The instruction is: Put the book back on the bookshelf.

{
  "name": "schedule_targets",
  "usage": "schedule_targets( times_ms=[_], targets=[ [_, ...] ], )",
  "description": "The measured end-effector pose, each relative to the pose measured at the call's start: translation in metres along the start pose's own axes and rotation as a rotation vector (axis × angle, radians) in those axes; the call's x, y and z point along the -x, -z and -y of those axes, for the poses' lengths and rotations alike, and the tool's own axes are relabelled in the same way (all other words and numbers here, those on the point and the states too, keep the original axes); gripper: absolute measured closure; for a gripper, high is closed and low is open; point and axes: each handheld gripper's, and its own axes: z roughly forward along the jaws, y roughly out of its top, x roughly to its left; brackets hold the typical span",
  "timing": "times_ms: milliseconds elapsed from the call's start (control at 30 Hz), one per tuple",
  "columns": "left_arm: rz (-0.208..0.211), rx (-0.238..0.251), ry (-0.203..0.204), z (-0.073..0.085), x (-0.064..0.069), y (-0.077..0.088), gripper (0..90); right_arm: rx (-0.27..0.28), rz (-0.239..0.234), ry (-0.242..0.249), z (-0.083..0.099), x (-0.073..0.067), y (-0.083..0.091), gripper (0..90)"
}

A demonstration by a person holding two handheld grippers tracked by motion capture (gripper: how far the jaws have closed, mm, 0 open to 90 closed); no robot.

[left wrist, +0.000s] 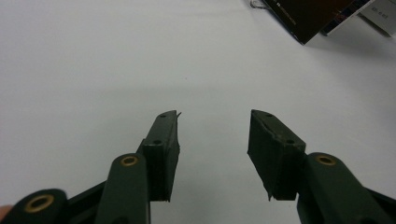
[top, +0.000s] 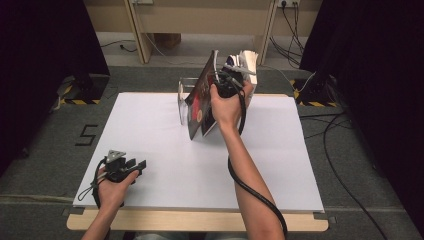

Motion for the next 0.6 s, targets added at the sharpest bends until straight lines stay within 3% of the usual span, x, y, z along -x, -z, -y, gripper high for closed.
schedule_targets(
  times_ms=[600],
  targets=[
    [0.003, 0.001, -0.006, 0.0, 0.002, 0.0, 52.2, 0.039, -0.045, -0.021, 0.02, 0.012, 0.023, 75.7]
  ],
)
